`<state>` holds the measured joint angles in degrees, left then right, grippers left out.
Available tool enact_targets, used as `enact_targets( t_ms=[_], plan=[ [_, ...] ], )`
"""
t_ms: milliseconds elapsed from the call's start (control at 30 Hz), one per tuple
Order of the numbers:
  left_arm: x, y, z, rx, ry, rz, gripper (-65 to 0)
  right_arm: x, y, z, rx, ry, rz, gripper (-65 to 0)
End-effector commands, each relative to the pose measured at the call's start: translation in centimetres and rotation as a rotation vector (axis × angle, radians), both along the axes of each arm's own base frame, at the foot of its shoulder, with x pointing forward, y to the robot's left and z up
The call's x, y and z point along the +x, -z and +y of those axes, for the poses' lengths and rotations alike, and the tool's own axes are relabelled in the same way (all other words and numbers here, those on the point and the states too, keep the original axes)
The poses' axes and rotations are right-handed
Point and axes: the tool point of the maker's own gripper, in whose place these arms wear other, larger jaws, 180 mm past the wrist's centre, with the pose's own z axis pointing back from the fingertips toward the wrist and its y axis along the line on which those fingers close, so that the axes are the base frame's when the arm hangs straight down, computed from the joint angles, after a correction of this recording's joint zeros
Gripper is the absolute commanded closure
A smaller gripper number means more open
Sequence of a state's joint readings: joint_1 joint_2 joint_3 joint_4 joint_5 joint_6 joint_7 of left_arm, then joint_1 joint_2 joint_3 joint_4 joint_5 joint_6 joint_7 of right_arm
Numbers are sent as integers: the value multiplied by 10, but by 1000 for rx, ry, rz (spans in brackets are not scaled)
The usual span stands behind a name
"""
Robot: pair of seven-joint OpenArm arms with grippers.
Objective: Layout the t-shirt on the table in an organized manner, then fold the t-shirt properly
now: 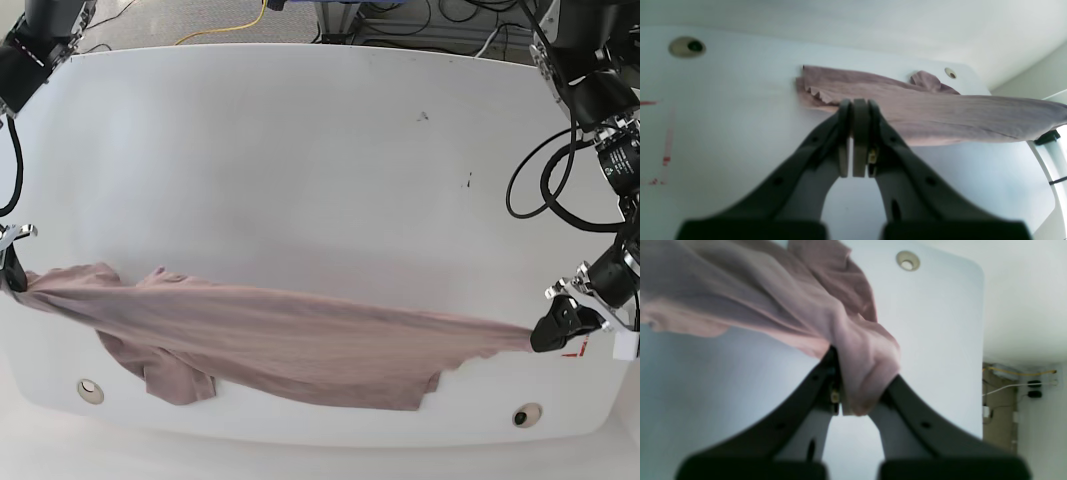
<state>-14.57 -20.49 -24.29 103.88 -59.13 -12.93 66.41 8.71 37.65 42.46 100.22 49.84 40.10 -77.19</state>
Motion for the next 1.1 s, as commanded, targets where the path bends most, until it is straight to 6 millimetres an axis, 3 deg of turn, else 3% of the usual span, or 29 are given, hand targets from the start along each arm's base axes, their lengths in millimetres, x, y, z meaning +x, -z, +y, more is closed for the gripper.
enact_targets(
  t_ms=[0,100,267,533,900,1067],
  plan=[
    [-12,-2,4,-2,-7,-29,0,-12,-2,0,-17,1,-16,0],
    [-31,32,9,-3,-23,64,0,-32,20,3,-7,17,36,0],
    [-61,67,17,8,-49,167,0,-65,51,10,3,31,126,0],
    [-105,107,31,25,-90,306,0,-106,91,26,32,25,255,0],
    [-160,143,56,50,-160,466,0,-158,131,38,79,37,420,0],
    [-171,150,57,56,-165,502,0,-172,138,38,79,39,465,0]
  ],
)
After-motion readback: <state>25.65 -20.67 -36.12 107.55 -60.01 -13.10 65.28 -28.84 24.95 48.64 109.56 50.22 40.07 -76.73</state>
